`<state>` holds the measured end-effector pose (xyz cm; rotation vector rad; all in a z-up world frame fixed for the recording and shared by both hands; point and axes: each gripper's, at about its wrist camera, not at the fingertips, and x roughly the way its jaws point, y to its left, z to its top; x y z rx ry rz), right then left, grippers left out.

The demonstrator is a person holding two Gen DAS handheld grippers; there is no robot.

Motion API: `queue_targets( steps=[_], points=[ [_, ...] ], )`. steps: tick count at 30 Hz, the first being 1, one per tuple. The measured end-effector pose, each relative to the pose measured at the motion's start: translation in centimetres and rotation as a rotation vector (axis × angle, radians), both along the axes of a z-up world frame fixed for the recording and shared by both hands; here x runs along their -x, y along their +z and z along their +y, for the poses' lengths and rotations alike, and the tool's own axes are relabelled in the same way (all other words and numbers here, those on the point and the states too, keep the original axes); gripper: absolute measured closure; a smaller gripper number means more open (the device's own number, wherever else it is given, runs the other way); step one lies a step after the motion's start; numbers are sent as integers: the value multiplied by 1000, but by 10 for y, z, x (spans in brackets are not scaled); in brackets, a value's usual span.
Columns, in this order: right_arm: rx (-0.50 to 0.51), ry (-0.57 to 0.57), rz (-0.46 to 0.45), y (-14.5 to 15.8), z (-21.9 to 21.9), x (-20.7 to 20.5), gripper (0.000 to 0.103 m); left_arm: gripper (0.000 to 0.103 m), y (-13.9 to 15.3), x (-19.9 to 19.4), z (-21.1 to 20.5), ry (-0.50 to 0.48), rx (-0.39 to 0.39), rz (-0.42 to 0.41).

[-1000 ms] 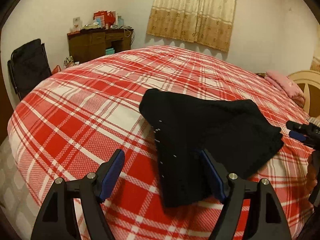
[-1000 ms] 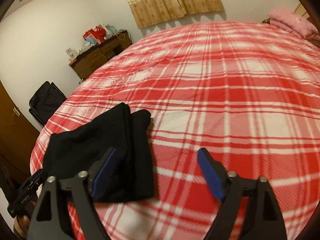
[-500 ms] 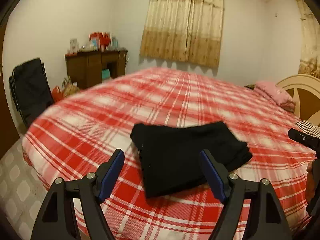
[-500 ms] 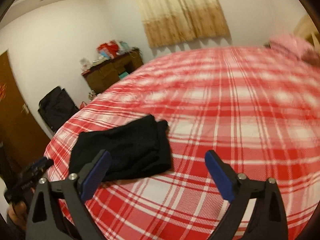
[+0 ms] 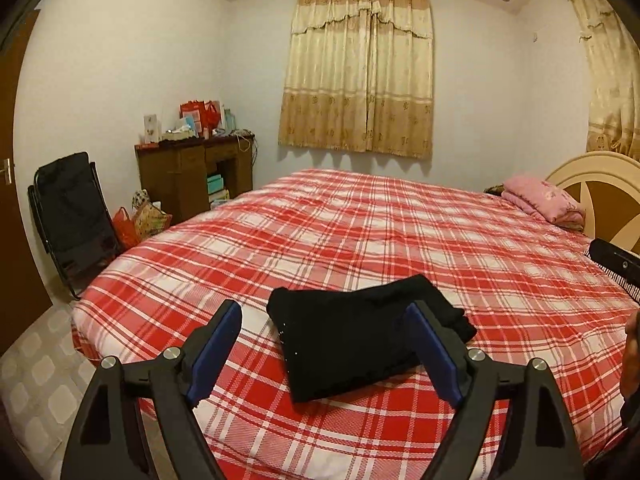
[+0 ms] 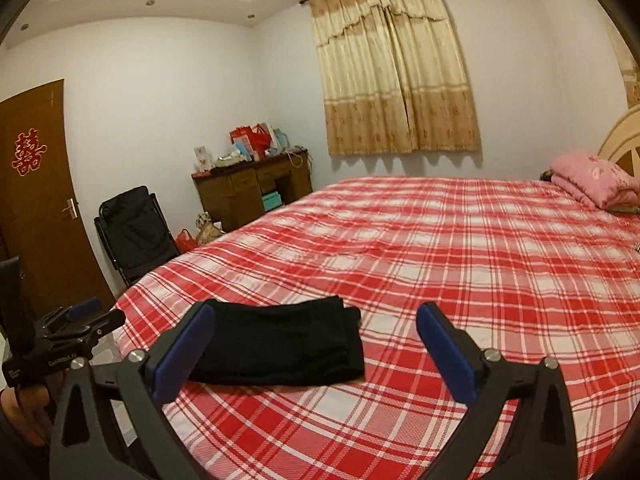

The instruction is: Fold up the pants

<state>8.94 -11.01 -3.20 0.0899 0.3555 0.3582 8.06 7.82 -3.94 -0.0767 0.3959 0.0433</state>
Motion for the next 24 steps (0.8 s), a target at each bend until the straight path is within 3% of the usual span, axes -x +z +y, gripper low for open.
queue_targets(
  steps=[11, 24],
  points=[
    [38, -3, -67, 14, 7, 21, 0, 14, 13, 13, -5, 8, -28, -46],
    [35, 6, -71, 15, 6, 22, 0, 12, 10, 13, -8, 38, -63, -45]
  ],
)
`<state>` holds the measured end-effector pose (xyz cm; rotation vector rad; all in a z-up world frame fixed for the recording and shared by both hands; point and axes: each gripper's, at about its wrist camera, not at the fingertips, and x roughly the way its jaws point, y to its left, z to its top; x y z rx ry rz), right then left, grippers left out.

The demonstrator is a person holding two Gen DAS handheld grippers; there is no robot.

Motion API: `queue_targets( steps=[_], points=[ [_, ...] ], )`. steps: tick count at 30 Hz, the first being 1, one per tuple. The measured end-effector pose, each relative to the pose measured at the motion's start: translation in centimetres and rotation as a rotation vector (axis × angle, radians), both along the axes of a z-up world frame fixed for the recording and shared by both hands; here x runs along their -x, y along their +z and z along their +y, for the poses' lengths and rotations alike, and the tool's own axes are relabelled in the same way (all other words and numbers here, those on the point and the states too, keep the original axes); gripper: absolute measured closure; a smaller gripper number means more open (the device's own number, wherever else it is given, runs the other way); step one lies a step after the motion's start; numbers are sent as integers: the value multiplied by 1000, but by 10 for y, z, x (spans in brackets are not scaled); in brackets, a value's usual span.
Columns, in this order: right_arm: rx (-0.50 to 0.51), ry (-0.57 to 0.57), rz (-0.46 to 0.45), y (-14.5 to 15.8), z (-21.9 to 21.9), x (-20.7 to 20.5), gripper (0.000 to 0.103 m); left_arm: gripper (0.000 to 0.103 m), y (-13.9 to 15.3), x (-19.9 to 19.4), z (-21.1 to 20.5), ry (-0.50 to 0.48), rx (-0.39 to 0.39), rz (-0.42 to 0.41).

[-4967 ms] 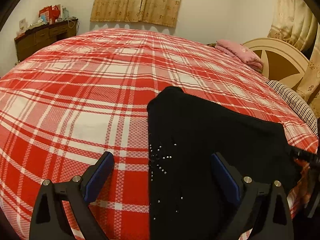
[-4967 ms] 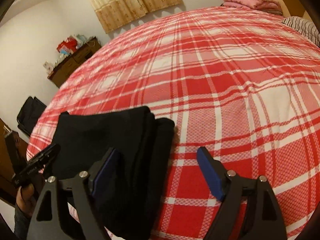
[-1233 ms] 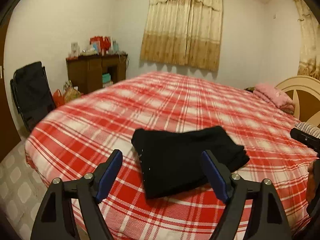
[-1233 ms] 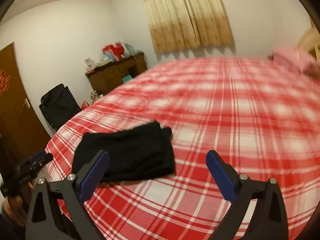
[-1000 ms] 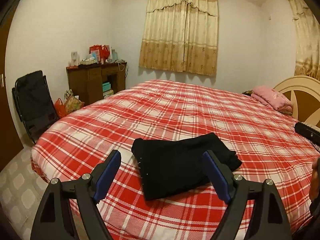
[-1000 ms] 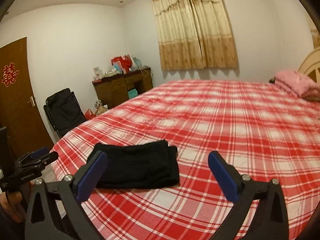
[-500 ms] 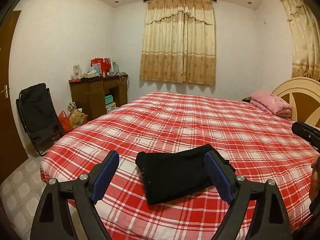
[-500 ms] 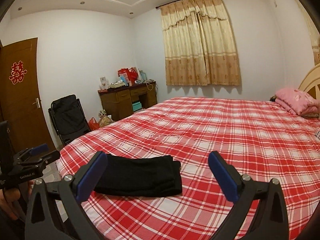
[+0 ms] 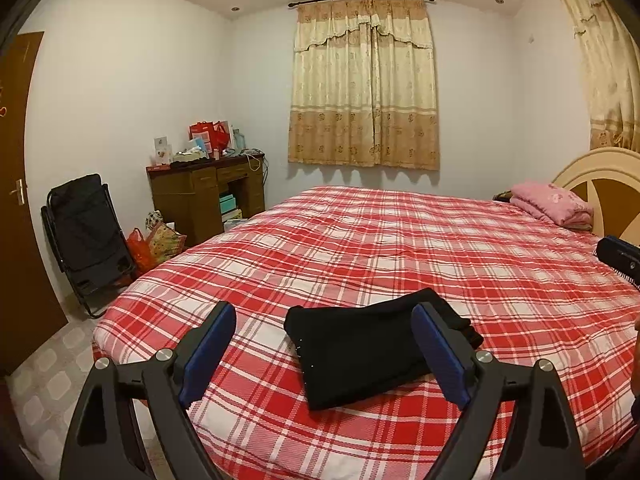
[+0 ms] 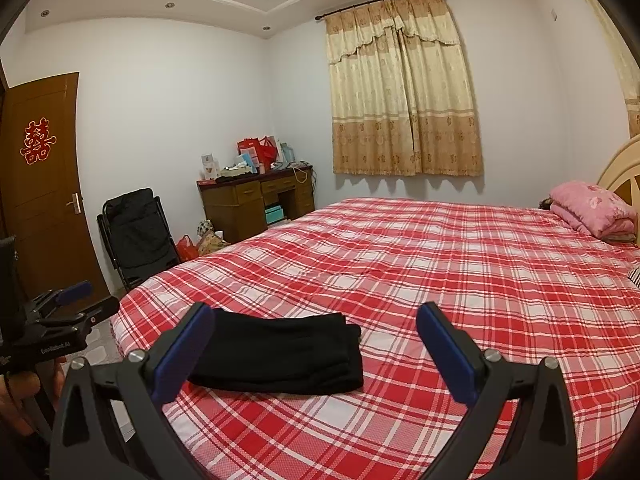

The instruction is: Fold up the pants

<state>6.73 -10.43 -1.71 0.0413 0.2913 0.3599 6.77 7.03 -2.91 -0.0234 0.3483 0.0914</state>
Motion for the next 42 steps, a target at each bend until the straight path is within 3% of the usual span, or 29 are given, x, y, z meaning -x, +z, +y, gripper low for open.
queue_targets(
  steps=[29, 36, 39, 42],
  points=[
    [32, 20, -18, 0, 4, 6, 0, 12, 0, 3, 1, -10, -23, 0],
    [38, 19, -20, 0, 5, 6, 0, 11, 1, 5, 4, -27, 14, -9],
    [40, 19, -20, -1, 5, 7, 0, 3, 2, 5, 6, -35, 41, -9],
    [42, 20, -17, 0, 6, 7, 0, 2, 4, 6, 5, -35, 36, -22]
  ],
)
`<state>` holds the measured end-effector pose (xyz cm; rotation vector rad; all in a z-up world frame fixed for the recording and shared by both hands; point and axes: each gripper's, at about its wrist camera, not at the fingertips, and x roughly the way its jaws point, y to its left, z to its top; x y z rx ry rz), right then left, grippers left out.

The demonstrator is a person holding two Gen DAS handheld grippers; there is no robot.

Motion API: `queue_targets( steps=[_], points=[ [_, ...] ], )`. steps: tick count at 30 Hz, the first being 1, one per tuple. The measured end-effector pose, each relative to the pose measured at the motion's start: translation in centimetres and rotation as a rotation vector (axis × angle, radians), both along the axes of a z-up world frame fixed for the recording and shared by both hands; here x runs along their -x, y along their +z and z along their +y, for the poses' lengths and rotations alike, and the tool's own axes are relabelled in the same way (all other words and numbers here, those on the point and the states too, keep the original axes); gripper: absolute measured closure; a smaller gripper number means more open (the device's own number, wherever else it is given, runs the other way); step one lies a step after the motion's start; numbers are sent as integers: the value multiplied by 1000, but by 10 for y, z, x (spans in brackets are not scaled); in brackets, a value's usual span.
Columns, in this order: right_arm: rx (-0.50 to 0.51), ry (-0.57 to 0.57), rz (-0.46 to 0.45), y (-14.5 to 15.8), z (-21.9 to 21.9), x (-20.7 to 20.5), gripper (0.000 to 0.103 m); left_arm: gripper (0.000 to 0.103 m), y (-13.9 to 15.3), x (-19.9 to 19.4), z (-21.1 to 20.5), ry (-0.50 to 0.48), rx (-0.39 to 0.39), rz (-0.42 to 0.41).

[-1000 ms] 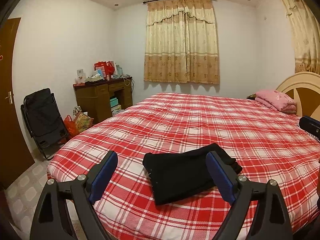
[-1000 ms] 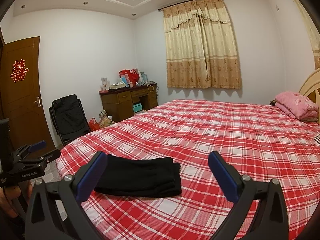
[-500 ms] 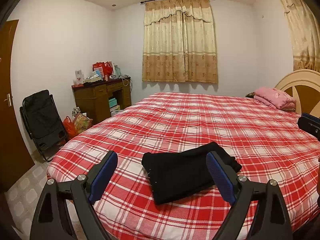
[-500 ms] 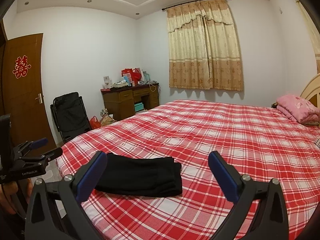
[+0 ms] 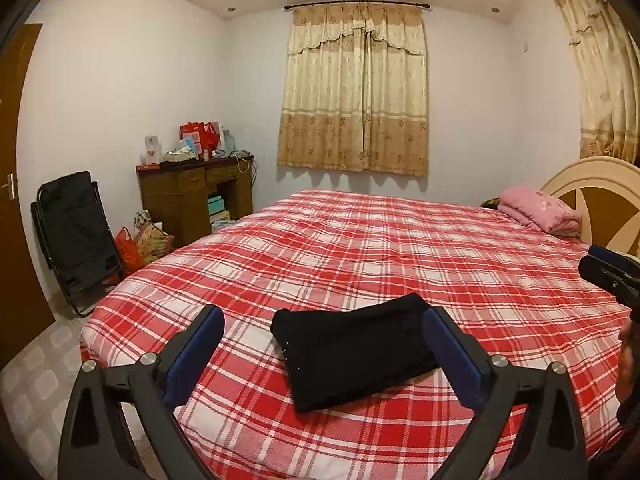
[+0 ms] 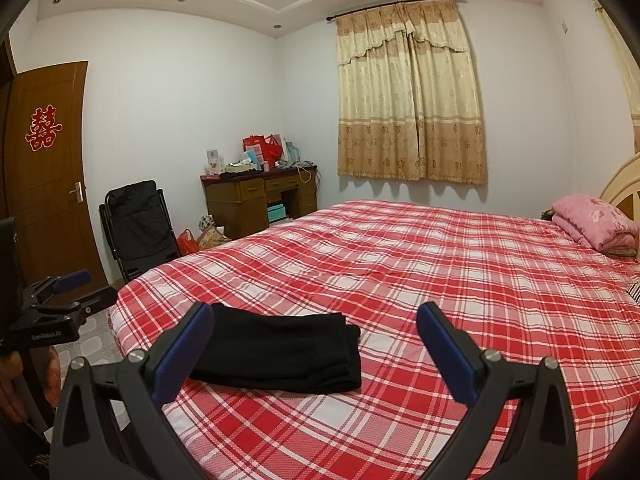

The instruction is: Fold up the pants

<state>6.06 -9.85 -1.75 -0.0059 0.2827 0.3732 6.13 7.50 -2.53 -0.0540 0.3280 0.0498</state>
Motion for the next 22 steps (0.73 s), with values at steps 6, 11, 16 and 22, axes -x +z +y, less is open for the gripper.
queue_targets(
  steps=[6, 11, 16, 22],
  points=[
    [10, 5, 0, -2, 1, -2, 0, 1, 0, 0, -4, 4, -20, -6],
    [16, 7, 1, -4, 1, -2, 0, 1, -2, 1, -4, 17, -32, -16],
    [21, 7, 7, -8, 2, -3, 0, 1, -7, -3, -4, 24, -35, 0],
    [30, 13, 14, -10, 5, -5, 0, 1, -9, -3, -5, 13, -45, 0]
  ],
)
